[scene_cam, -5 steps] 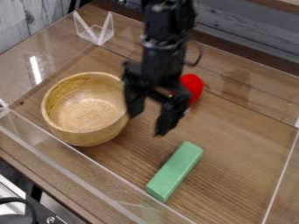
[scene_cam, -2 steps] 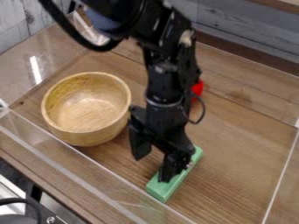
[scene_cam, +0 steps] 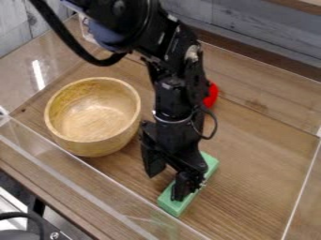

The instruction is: Put the green block in the brown bowl

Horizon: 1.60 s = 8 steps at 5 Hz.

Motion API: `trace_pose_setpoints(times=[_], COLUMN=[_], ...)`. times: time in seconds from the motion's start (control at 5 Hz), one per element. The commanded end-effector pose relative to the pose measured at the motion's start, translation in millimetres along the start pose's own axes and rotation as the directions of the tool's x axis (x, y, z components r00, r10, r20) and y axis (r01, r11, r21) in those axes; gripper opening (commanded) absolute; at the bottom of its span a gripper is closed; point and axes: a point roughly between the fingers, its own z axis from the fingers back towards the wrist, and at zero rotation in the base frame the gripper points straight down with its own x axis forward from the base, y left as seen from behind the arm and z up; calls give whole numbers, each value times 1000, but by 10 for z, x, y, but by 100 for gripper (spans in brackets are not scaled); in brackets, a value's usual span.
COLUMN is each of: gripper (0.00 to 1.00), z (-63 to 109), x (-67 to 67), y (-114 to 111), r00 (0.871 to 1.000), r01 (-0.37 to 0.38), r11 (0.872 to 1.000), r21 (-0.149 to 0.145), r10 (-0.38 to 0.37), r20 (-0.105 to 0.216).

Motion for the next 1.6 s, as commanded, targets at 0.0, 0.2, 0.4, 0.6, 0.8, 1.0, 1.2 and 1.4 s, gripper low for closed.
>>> trace_pose_setpoints(times=[0.0,0.2,0.4,0.6,0.8,1.0,1.2,1.4], gripper=[100,100,100,0,100,100,100,100], z=[119,13,-71,-52,-40,-23,85,95], x=[171,176,165,151,35,-62,-49,-8], y=[-62,-46,-24,-43,-178,-317,-277,-212], r00=[997,995,995,994,994,994,994,990], r01=[19,33,37,46,62,67,-17,-81], r11=[1000,999,999,999,998,998,1000,997], r21=[7,2,-4,-8,-17,-14,9,21], r10=[-20,-33,-36,-45,-60,-65,16,78], r20=[75,92,98,101,96,90,105,114])
